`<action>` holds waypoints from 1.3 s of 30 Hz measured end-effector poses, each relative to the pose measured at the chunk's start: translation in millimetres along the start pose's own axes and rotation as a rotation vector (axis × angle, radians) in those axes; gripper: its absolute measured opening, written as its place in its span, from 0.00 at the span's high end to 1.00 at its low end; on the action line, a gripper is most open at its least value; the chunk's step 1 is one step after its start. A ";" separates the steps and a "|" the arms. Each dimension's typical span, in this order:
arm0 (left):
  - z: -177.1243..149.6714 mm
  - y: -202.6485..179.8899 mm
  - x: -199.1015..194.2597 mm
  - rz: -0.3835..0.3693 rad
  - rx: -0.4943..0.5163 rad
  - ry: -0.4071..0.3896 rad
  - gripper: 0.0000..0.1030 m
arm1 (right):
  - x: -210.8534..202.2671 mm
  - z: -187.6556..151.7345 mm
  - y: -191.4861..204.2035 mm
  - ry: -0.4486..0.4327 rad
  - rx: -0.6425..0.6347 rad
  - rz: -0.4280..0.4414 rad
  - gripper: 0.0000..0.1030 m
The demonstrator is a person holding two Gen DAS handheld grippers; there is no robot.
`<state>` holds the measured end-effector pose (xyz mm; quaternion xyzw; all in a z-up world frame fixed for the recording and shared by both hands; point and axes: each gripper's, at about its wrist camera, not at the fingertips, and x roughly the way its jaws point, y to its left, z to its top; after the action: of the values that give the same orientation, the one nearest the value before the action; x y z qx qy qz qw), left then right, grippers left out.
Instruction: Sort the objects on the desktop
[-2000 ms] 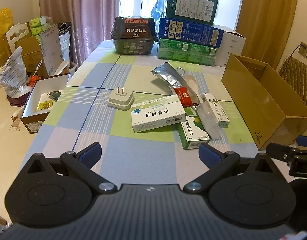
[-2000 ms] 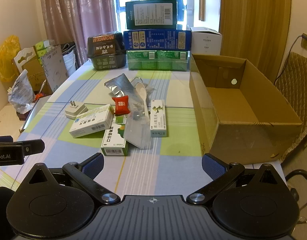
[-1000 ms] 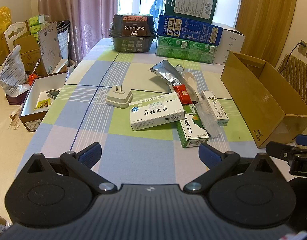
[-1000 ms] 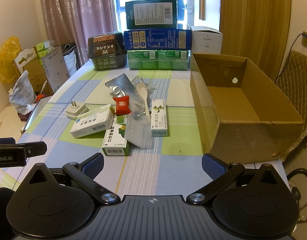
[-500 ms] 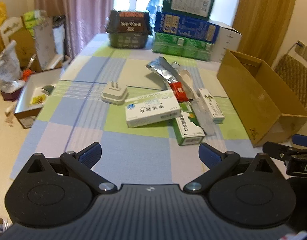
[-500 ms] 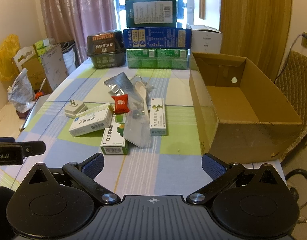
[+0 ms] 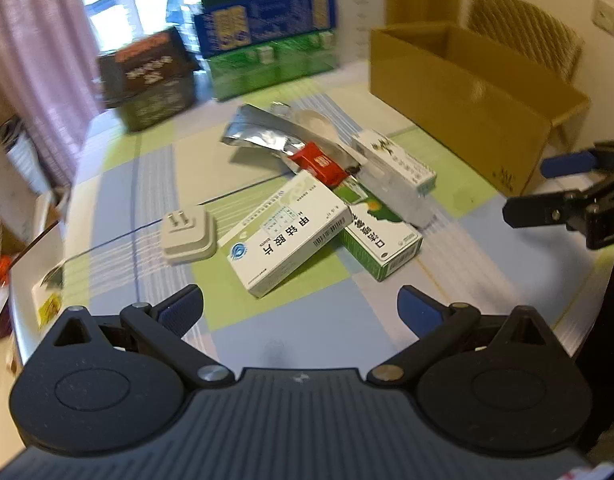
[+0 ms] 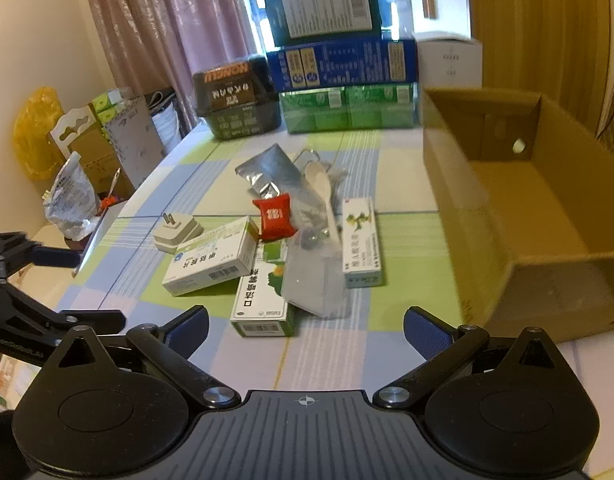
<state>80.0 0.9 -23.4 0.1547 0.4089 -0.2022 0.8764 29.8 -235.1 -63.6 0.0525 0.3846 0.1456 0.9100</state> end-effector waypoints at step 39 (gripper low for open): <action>23.9 40.1 139.4 -0.262 0.436 0.127 0.26 | 120.6 -26.2 36.7 0.110 -0.117 -0.019 0.48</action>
<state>196.3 -6.4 -113.0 0.2980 0.4266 -0.3869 0.7613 82.6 -163.8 -156.9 -0.0125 0.4252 0.1616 0.8905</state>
